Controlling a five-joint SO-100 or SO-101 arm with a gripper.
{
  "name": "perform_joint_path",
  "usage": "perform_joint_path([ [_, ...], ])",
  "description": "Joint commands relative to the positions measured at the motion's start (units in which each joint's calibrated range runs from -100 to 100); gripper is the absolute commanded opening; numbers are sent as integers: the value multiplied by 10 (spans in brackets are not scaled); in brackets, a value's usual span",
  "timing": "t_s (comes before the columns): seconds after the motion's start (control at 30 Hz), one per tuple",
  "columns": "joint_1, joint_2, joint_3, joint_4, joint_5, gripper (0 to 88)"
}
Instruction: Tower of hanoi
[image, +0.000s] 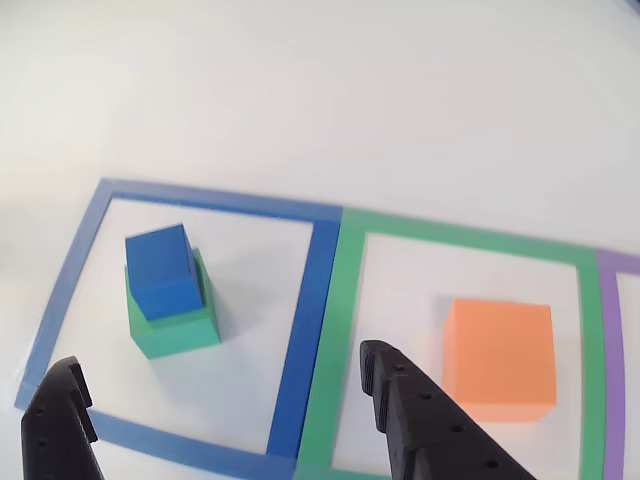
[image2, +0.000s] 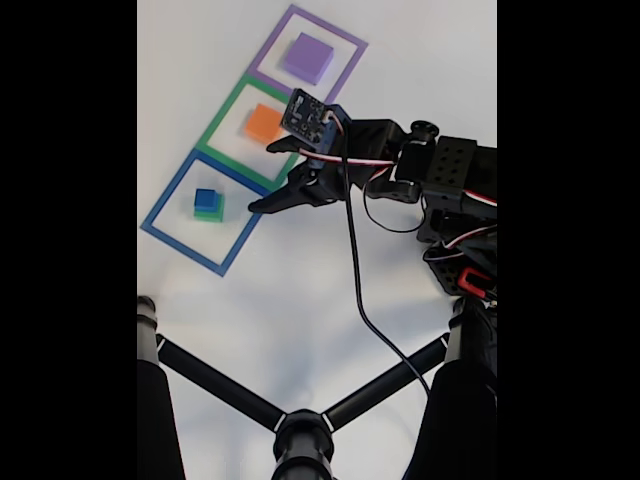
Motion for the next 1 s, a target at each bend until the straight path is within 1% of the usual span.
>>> perform_joint_path([
  [0.0,-9,76,16,-161,4,324],
  [0.33,-39,293,3,-401,4,318],
  [0.47,-43,384,-33,-466,4,323],
  [0.7,-52,482,-95,-513,4,322],
  [0.97,-65,538,-128,-536,4,319],
])
